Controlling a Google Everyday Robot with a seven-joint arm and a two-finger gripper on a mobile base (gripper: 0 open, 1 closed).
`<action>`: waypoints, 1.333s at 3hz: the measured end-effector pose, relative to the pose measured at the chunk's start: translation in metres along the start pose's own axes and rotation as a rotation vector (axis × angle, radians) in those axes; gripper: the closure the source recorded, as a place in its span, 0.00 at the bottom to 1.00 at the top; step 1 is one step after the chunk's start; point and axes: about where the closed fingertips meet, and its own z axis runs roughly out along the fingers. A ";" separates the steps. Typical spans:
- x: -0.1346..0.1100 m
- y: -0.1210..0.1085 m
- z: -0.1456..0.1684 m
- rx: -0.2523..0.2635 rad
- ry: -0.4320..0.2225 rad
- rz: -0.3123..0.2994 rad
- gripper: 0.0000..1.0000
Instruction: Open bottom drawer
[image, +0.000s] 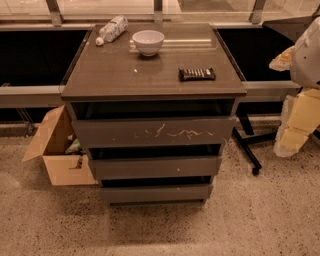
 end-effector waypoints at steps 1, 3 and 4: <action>0.000 0.000 0.000 0.000 0.000 0.000 0.00; 0.004 0.020 0.082 -0.105 -0.206 -0.031 0.00; 0.002 0.049 0.148 -0.212 -0.420 -0.044 0.00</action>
Offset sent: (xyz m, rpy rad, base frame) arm 0.0126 0.0079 -0.0911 0.2084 0.0438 0.0992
